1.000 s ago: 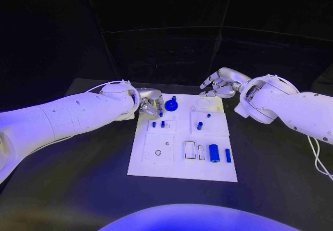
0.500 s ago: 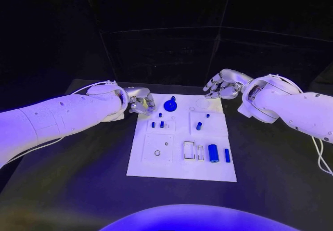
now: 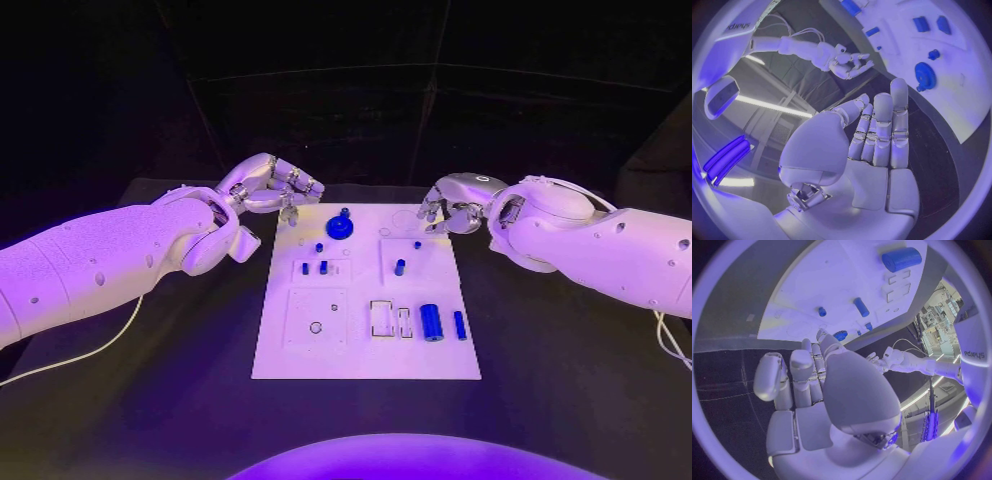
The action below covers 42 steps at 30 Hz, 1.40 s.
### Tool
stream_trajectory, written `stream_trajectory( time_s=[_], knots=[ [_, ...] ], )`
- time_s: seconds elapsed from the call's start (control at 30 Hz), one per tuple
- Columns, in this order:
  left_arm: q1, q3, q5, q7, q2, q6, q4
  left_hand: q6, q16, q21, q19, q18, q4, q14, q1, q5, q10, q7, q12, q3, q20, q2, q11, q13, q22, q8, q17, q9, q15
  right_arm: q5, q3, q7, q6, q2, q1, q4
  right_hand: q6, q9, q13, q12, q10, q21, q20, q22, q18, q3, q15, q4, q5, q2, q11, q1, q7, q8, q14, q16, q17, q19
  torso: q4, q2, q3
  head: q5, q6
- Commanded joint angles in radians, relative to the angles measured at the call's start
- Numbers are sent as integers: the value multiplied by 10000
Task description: Assemble the parts on the task board
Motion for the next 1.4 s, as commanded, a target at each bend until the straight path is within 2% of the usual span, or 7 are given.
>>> stream_trajectory(
  time_s=[0.03, 0.17, 0.43, 0.93, 1.23, 1.4],
  knots=[
    [-5, 0, 3037, 1461, -110, 77, 205, 90, -68, -86, -105, 127, 92, -91, -14, 23, 93, 23, 81, 13, -9, 119, -11, 17, -51, 68, -67, -2, 7, -1480, 8, -200, 213, 2, -81, 55, -12, 8, -205, -84, -46, -80, 49, -76, 61, 175, 59, 16, -67, -172, 36, -56, 23, -101, 41, -37, -64, 16, -7, 2, 19, -28, 38],
    [-23, -3, 3507, 1637, -237, 250, 396, 95, -114, -174, -143, 127, 137, -145, -99, 20, 133, 12, 152, -46, -3, 96, -23, 24, -110, 94, -121, 1, 9, -1771, 6, -232, 271, 33, -186, 63, -10, 11, -487, -201, -76, -129, 79, -141, 74, 384, 87, 26, -122, -303, 73, -133, 50, -204, 31, -89, -123, -15, -19, 14, 23, -47, 72],
    [-56, -8, 4384, 1836, -375, 420, 696, 86, -147, -267, -161, 132, 139, -191, -119, 22, 243, -11, 284, -96, -12, 92, -58, 41, -178, 122, -179, 1, -10, -1971, 5, -167, 381, 157, -401, 46, 96, 22, -890, -315, 17, -106, 103, -99, 67, 818, 97, -23, -140, -407, 88, -166, 76, -300, 54, -63, -115, 26, 8, 17, 14, -60, 63],
    [-81, -13, 4583, 1832, -454, 487, 854, 83, -159, -312, -161, 133, 135, -209, -131, 22, 306, -24, 363, -129, -21, 84, -76, 50, -212, 138, -208, 2, -22, -2007, 6, 1, 721, 442, -680, -90, 418, 33, -1634, -519, 467, 77, 99, 162, 15, 2156, 94, -316, -397, -605, 105, -245, 119, -457, 132, 84, -109, 202, -24, 31, 29, -22, 38],
    [-82, -13, 4589, 1775, -470, 497, 837, 86, -163, -321, -163, 133, 131, -215, -129, 21, 311, -27, 374, -135, -23, 82, -79, 50, -219, 143, -213, 3, -24, -1976, 6, 49, 767, 570, -702, -172, 704, 61, -1814, -530, 807, 280, 112, 451, -43, 2793, 54, -472, -523, -551, 62, -342, 105, -424, 187, 316, 44, 368, -24, 16, 30, -18, -1],
    [-83, -13, 4590, 1729, -472, 523, 819, 94, -169, -335, -164, 134, 121, -224, -122, 20, 318, -33, 391, -141, -26, 79, -85, 50, -229, 153, -223, 5, -28, -1963, 7, 5, 722, 624, -705, -226, 1092, 115, -1836, -466, 1214, 595, 83, 921, -140, 3237, -63, -627, -789, -380, -60, -395, -6, -292, 267, 678, 358, 635, -30, 16, 28, -17, -20]
  ],
)
